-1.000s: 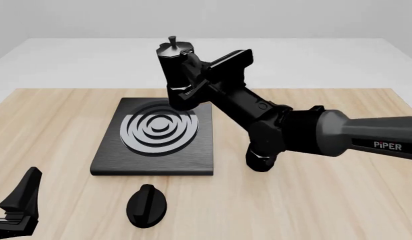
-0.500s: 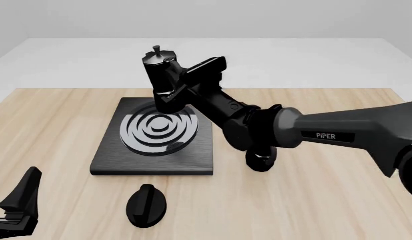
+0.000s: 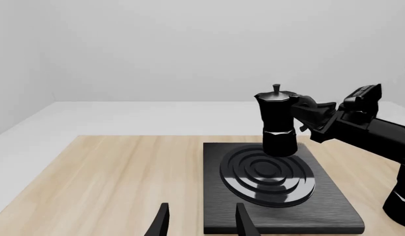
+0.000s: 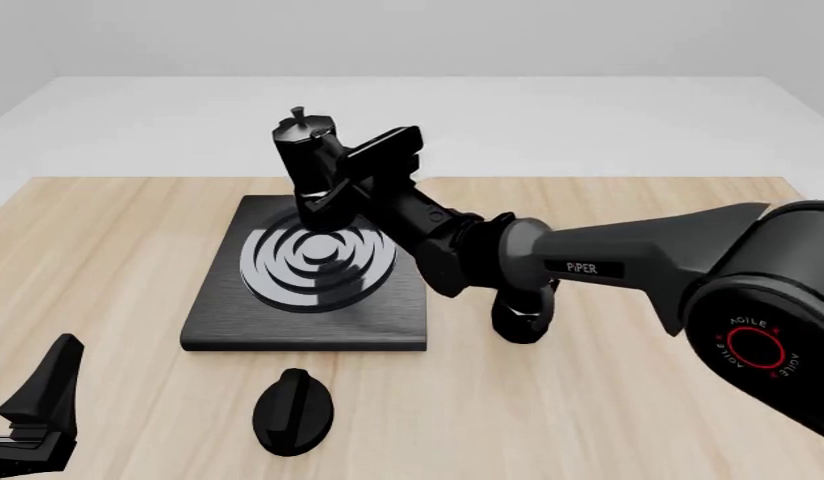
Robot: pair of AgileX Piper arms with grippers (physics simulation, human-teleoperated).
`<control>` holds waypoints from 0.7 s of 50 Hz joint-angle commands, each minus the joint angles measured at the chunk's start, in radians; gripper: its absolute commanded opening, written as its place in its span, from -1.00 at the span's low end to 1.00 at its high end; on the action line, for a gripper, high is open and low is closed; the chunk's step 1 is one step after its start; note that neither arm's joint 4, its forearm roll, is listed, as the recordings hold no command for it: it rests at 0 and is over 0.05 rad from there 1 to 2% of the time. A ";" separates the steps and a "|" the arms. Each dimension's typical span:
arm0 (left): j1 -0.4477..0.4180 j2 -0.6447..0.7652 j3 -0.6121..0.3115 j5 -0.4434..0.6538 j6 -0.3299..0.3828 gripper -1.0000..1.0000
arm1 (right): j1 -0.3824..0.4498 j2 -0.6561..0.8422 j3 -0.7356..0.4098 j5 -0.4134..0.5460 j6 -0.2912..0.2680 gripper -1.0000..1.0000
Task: Put the right moka pot on the stove.
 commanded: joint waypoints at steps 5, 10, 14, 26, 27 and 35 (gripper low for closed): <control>0.000 0.000 0.000 0.000 0.000 1.00 | 0.007 0.066 -0.097 0.001 -0.007 -1.00; 0.000 0.000 0.000 0.000 0.000 1.00 | 0.017 0.090 -0.100 -0.007 -0.013 -1.00; 0.000 0.000 0.000 0.000 0.000 1.00 | 0.016 0.100 -0.102 -0.011 -0.006 -1.00; 0.000 0.000 0.000 0.000 0.000 1.00 | 0.013 0.115 -0.075 -0.037 0.015 -1.00; 0.000 0.000 0.000 0.000 0.000 1.00 | 0.013 0.116 -0.073 -0.039 0.016 -1.00; 0.000 0.000 0.000 0.000 0.000 1.00 | 0.011 0.108 -0.047 -0.049 0.022 -1.00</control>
